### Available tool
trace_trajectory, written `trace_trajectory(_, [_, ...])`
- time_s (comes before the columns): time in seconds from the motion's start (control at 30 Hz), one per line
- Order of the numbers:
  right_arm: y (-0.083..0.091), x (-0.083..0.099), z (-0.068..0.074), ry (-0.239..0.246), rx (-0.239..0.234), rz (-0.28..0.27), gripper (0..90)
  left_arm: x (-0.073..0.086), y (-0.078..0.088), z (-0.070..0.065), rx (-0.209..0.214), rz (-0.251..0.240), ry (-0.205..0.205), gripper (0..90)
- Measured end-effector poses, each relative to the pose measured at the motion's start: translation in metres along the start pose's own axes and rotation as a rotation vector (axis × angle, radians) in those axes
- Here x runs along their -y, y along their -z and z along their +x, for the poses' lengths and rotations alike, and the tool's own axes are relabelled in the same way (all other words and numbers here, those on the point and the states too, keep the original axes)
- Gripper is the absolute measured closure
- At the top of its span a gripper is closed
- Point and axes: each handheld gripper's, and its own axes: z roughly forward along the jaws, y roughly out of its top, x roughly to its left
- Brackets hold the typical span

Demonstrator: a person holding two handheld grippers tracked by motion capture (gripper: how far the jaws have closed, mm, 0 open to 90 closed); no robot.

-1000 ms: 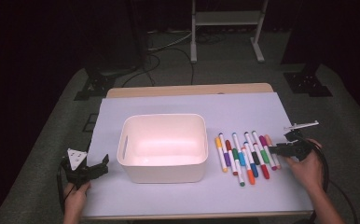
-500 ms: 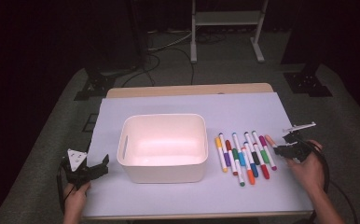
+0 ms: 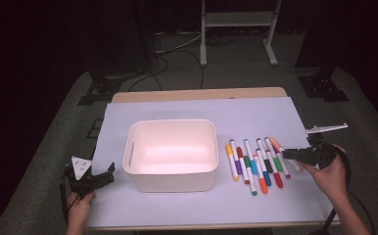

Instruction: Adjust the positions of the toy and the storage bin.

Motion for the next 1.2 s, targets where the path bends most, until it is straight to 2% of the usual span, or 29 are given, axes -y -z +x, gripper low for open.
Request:
trace_trajectory(0.07, [0.006, -0.007, 0.009, 0.017, -0.041, -0.014, 75.8, 0.000, 0.000, 0.000, 0.001, 0.002, 0.000, 0.0])
trace_trajectory(0.1, [0.010, -0.013, 0.016, 0.033, -0.085, -0.022, 75.8, 0.000, 0.000, 0.001, 0.002, 0.002, 0.001, 0.0])
trace_trajectory(0.17, [0.011, -0.016, 0.020, 0.041, -0.099, -0.026, 75.8, 0.000, 0.000, 0.001, 0.002, 0.003, 0.001, 0.0])
trace_trajectory(0.23, [0.017, -0.029, 0.034, 0.079, -0.158, -0.032, 75.8, 0.000, 0.000, 0.000, 0.002, 0.003, 0.002, 0.0])
trace_trajectory(0.27, [0.017, -0.029, 0.034, 0.079, -0.158, -0.032, 75.8, 0.000, 0.000, 0.000, 0.002, 0.003, 0.001, 0.0])
trace_trajectory(0.3, [0.019, -0.037, 0.044, 0.101, -0.196, -0.033, 75.8, 0.000, 0.000, 0.001, 0.003, 0.004, 0.000, 0.0])
trace_trajectory(0.33, [0.019, -0.037, 0.044, 0.101, -0.196, -0.033, 75.8, 0.000, 0.000, 0.000, 0.002, 0.003, 0.002, 0.0])
trace_trajectory(0.37, [0.022, -0.045, 0.054, 0.124, -0.231, -0.035, 75.8, 0.000, 0.000, 0.001, 0.001, 0.003, 0.003, 0.0])
trace_trajectory(0.43, [0.023, -0.048, 0.057, 0.134, -0.244, -0.035, 75.8, 0.000, 0.000, 0.001, 0.002, 0.003, 0.003, 0.0])
trace_trajectory(0.57, [0.027, -0.066, 0.079, 0.192, -0.301, -0.036, 75.8, 0.000, 0.000, 0.001, 0.003, 0.002, 0.002, 0.0])
trace_trajectory(0.63, [0.028, -0.079, 0.096, 0.234, -0.328, -0.023, 75.8, 0.000, 0.000, 0.001, 0.003, 0.002, 0.002, 0.0])
trace_trajectory(0.67, [0.028, -0.079, 0.096, 0.234, -0.328, -0.023, 75.8, 0.000, 0.000, 0.001, 0.004, 0.006, 0.002, 0.0])
trace_trajectory(0.7, [0.029, -0.086, 0.105, 0.260, -0.350, -0.020, 75.8, 0.000, 0.000, 0.001, 0.005, 0.006, -0.001, 0.0])
trace_trajectory(0.73, [0.029, -0.086, 0.105, 0.260, -0.350, -0.020, 75.8, 0.000, 0.000, 0.001, 0.005, 0.006, -0.001, 0.0])
trace_trajectory(0.77, [0.028, -0.093, 0.115, 0.278, -0.385, -0.021, 75.8, 0.000, 0.000, 0.000, 0.005, 0.006, -0.003, 0.0])
trace_trajectory(0.8, [0.028, -0.093, 0.115, 0.278, -0.385, -0.021, 75.8, 0.000, 0.000, 0.000, 0.006, 0.006, -0.003, 0.0])
trace_trajectory(0.9, [0.024, -0.103, 0.133, 0.327, -0.421, -0.004, 75.8, 0.000, 0.000, 0.000, 0.006, 0.007, 0.000, 0.0])
trace_trajectory(0.97, [0.023, -0.105, 0.137, 0.333, -0.430, -0.001, 75.8, 0.000, 0.000, 0.000, 0.007, 0.008, 0.001, 0.0])
trace_trajectory(1.03, [0.019, -0.114, 0.152, 0.369, -0.462, 0.012, 75.8, 0.000, 0.000, 0.001, 0.008, 0.009, -0.006, 0.0])
trace_trajectory(1.1, [0.018, -0.116, 0.155, 0.377, -0.468, 0.014, 75.8, 0.000, -0.001, 0.000, 0.009, 0.011, -0.007, 0.0])
trace_trajectory(1.2, [0.012, -0.124, 0.171, 0.411, -0.499, 0.028, 75.7, -0.001, -0.001, 0.000, 0.009, 0.012, -0.007, 0.0])
